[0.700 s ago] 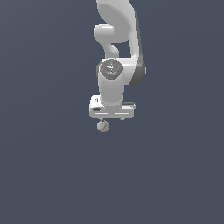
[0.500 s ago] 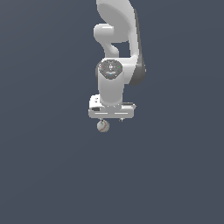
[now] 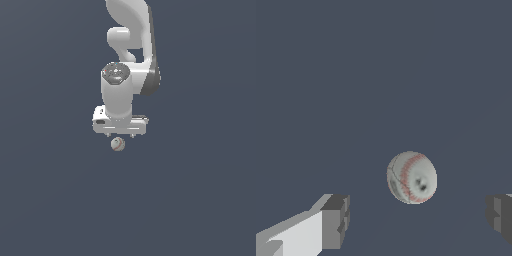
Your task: Pick up the object and move it to a goal position.
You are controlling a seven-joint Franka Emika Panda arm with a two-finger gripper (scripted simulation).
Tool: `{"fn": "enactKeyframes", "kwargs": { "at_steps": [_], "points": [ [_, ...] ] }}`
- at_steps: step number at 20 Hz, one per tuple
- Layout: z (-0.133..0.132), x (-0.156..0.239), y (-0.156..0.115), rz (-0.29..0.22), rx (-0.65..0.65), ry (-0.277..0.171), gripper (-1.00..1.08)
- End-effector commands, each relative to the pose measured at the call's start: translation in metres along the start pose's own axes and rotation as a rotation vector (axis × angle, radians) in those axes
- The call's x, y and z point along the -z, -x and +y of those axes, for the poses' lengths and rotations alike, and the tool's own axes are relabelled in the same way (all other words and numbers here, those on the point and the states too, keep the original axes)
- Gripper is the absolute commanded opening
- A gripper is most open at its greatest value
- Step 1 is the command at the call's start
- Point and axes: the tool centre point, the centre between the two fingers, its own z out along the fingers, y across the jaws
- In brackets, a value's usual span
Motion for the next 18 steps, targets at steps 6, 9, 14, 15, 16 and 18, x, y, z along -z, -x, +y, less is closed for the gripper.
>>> {"fn": "enactKeyframes", "kwargs": {
  "at_steps": [6,9,14,15,16,18],
  "points": [
    [0.0,-0.003,0.001,0.002,0.011,0.0,1.0],
    [0.003,-0.009,0.003,0.005,0.032,-0.001,1.0],
    [0.008,-0.025,0.009,0.016,0.088,-0.002,1.0],
    [0.01,-0.029,0.011,0.019,0.103,-0.002,1.0],
    [0.011,-0.033,0.013,0.022,0.119,-0.002,1.0],
    [0.014,-0.041,0.016,0.028,0.149,-0.002,1.0]
  ]
}}
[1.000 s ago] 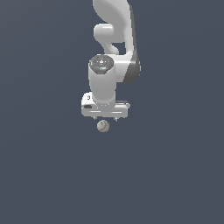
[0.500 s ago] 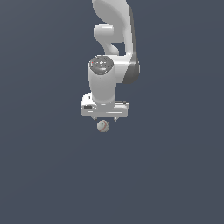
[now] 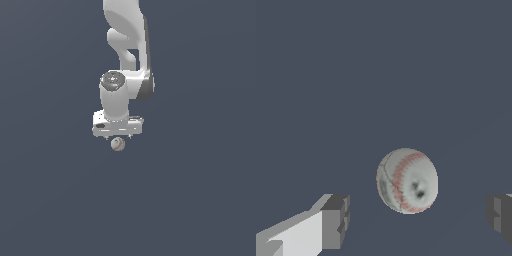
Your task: Pick up the object and move it to a goal position.
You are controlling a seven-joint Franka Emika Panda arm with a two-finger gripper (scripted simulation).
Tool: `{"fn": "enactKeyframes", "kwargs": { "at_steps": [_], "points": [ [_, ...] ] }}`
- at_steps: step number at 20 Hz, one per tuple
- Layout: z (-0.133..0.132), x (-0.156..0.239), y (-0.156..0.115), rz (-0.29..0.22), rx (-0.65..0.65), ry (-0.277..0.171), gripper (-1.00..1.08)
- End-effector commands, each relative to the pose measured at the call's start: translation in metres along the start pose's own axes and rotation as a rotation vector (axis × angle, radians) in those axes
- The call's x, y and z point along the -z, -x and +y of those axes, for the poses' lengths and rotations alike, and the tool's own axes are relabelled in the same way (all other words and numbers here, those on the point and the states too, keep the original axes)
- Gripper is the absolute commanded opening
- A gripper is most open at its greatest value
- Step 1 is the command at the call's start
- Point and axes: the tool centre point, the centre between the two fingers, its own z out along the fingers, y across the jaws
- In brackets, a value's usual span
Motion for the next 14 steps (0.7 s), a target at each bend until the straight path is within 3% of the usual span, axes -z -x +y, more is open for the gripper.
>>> {"fn": "enactKeyframes", "kwargs": {
  "at_steps": [1,14],
  "points": [
    [0.003,-0.01,0.005,0.007,0.036,0.0,1.0],
    [0.007,-0.027,0.016,0.02,0.103,0.0,1.0]
  ]
}}
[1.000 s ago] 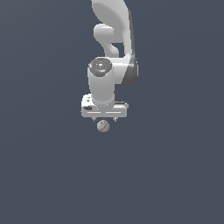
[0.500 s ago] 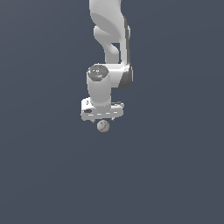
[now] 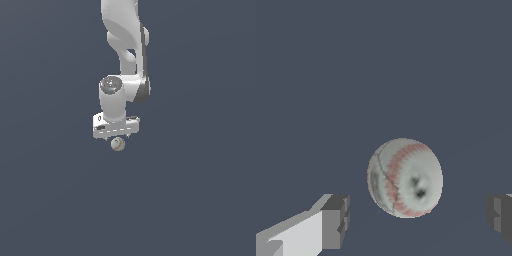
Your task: Pick up the object and move it to a goal position.
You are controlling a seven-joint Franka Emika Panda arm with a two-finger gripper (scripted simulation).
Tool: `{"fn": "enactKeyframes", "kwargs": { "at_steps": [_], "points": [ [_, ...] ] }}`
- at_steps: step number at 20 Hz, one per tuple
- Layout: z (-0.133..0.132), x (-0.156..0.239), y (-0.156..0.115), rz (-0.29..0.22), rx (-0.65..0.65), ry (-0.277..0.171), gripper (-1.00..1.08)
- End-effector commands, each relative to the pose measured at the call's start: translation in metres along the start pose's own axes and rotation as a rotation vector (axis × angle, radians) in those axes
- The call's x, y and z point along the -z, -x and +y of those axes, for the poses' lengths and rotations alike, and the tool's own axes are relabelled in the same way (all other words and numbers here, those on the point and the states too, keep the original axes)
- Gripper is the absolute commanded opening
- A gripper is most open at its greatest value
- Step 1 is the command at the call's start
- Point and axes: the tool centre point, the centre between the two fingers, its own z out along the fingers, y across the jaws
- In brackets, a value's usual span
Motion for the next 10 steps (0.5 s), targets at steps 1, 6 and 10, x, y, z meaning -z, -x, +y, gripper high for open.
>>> {"fn": "enactKeyframes", "kwargs": {
  "at_steps": [1,6,10],
  "points": [
    [0.0,-0.001,0.0,0.0,0.0,0.0,1.0],
    [0.0,-0.016,0.001,0.001,0.002,0.0,1.0],
    [0.0,-0.037,0.001,0.001,0.003,0.0,1.0]
  ]
}}
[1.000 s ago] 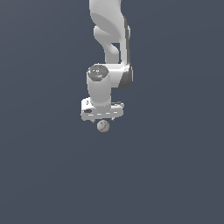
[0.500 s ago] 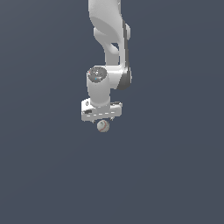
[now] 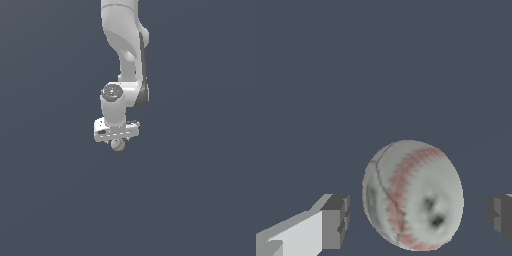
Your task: Pick up the object and move it to a goal position.
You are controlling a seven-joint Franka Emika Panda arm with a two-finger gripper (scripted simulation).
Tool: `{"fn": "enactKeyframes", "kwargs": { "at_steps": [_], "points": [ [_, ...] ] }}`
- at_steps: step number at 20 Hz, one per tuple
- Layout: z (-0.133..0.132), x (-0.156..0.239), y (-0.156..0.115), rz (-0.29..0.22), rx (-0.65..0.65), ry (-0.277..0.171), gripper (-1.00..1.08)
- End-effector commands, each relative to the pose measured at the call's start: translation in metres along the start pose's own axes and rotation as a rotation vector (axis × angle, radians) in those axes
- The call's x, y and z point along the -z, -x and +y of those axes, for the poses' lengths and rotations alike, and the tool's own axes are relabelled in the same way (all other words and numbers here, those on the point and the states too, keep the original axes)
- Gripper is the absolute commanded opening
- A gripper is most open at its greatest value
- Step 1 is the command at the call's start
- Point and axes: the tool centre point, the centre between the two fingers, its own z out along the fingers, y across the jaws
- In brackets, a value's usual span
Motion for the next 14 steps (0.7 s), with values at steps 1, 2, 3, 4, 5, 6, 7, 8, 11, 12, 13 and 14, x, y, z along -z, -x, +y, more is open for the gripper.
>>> {"fn": "enactKeyframes", "kwargs": {
  "at_steps": [1,2,3,4,5,6,7,8,11,12,13,14],
  "points": [
    [0.0,-0.011,0.0,0.0,0.001,0.0,1.0],
    [0.0,-0.015,0.0,0.0,0.001,0.0,1.0],
    [0.0,-0.017,0.0,0.0,0.001,0.0,1.0],
    [0.0,-0.019,0.0,0.0,0.002,0.0,1.0],
    [0.0,-0.02,0.0,0.0,0.002,0.0,1.0],
    [0.0,-0.021,0.0,0.0,0.002,0.0,1.0],
    [0.0,-0.021,0.0,0.0,0.002,0.0,1.0],
    [0.0,-0.021,0.0,0.0,0.002,0.0,-1.0],
    [0.0,-0.021,0.0,0.0,0.002,0.0,-1.0],
    [0.0,-0.021,0.0,0.0,0.002,0.0,-1.0],
    [0.0,-0.021,0.0,0.0,0.002,0.0,-1.0],
    [0.0,-0.021,0.0,0.0,0.002,0.0,-1.0]
  ]
}}
